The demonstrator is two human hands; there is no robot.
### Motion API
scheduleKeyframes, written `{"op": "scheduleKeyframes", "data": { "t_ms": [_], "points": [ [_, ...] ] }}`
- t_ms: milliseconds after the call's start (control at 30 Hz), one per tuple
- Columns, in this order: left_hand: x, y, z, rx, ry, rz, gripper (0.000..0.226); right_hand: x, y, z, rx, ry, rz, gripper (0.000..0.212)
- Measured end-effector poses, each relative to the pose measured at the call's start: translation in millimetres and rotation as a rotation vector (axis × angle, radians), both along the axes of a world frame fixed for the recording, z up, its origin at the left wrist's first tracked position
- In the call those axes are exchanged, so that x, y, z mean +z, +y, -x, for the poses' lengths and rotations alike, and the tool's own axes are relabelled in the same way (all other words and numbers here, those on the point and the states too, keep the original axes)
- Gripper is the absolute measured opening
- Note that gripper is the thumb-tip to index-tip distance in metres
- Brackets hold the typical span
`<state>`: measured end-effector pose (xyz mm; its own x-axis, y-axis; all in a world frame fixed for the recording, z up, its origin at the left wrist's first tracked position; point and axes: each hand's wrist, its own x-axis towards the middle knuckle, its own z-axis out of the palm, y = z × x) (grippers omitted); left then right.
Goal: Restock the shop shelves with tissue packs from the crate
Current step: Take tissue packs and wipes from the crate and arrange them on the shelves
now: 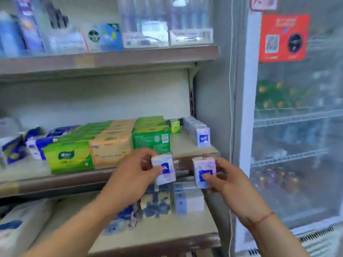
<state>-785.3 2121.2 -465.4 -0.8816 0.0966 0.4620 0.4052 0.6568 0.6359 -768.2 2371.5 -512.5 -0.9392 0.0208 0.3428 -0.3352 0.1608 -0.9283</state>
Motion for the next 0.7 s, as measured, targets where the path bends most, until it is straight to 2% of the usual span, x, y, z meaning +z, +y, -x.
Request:
{"op": "scheduleKeyframes", "data": {
  "t_ms": [100,267,500,700],
  "points": [
    [41,43,28,-0.017,0.111,0.059,0.013,17,28,14,-0.108,0.077,0.082,0.035],
    [58,107,92,-0.037,0.154,0.031,0.024,32,52,32,-0.142,0.137,0.252,0.023],
    [41,161,168,0.048,0.073,0.014,0.033,26,79,52,-0.199,0.124,0.358,0.021],
    [23,176,191,0.076,0.034,0.033,0.032,21,83,66,-0.185,0.093,0.386,0.022]
  ]
}}
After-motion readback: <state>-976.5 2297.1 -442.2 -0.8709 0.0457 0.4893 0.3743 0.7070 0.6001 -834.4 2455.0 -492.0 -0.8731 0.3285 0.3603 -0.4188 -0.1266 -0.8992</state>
